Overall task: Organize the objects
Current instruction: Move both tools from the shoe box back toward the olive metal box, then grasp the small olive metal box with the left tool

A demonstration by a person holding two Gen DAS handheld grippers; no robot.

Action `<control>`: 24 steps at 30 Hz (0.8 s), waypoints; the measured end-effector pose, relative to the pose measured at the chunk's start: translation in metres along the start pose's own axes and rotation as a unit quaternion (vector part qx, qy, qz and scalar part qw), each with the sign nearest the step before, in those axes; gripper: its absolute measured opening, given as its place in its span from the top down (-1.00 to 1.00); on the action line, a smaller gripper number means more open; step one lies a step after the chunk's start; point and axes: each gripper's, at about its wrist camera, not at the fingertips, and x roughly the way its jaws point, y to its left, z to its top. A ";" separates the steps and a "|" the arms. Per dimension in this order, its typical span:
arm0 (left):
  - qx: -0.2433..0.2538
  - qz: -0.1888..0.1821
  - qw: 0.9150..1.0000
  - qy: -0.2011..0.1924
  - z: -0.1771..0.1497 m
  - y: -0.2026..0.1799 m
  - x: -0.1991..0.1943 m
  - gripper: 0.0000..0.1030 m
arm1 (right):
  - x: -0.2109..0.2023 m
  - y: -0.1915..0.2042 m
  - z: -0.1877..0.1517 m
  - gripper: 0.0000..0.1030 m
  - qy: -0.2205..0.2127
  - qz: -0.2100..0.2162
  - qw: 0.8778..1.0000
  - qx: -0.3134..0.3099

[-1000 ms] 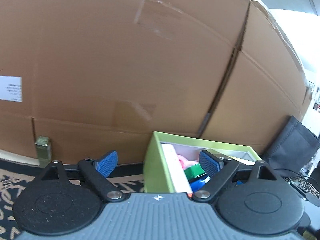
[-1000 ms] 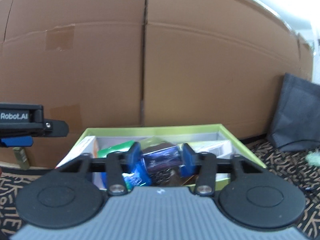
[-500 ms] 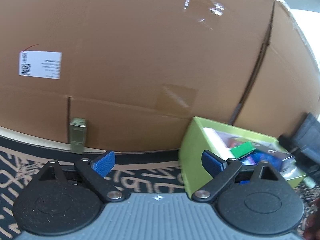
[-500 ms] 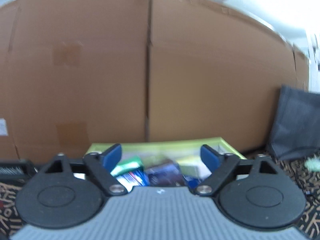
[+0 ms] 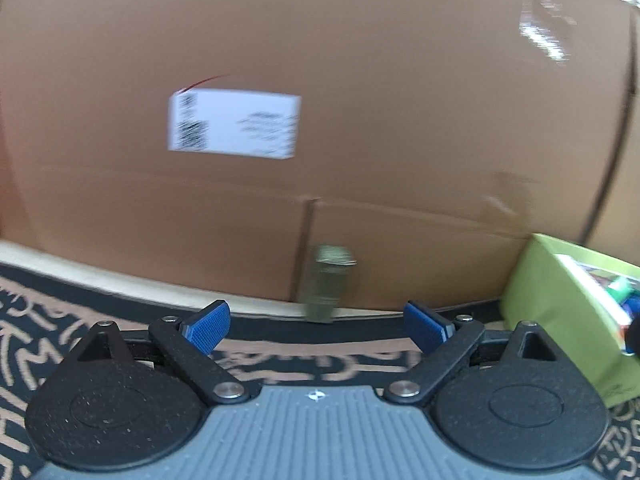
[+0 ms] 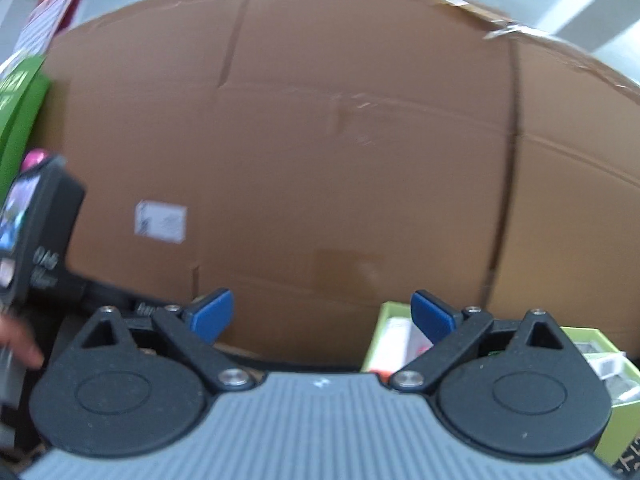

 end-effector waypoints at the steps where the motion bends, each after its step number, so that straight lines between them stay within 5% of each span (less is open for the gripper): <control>1: -0.002 0.003 1.000 0.003 -0.001 0.004 0.003 -0.87 | 0.003 0.006 -0.002 -0.88 0.006 0.008 1.000 -0.004; 11: 0.045 0.024 0.999 0.008 0.016 -0.011 0.041 -0.71 | 0.028 0.028 -0.014 -0.81 0.060 0.059 0.996 -0.016; 14: 0.049 0.023 0.998 0.024 0.026 -0.011 0.056 -0.08 | 0.035 0.030 -0.018 -0.80 0.077 0.063 0.995 -0.011; 15: 0.051 0.012 0.998 0.036 0.027 -0.010 0.060 0.43 | 0.038 0.030 -0.019 -0.78 0.084 0.065 0.994 -0.008; 16: 0.049 0.000 0.998 0.051 0.028 -0.008 0.064 0.52 | 0.041 0.030 -0.020 -0.76 0.090 0.068 0.994 -0.006; 24: 0.051 -0.073 0.993 0.074 0.008 -0.009 0.014 0.54 | 0.045 0.033 -0.033 -0.47 0.132 0.085 0.988 0.000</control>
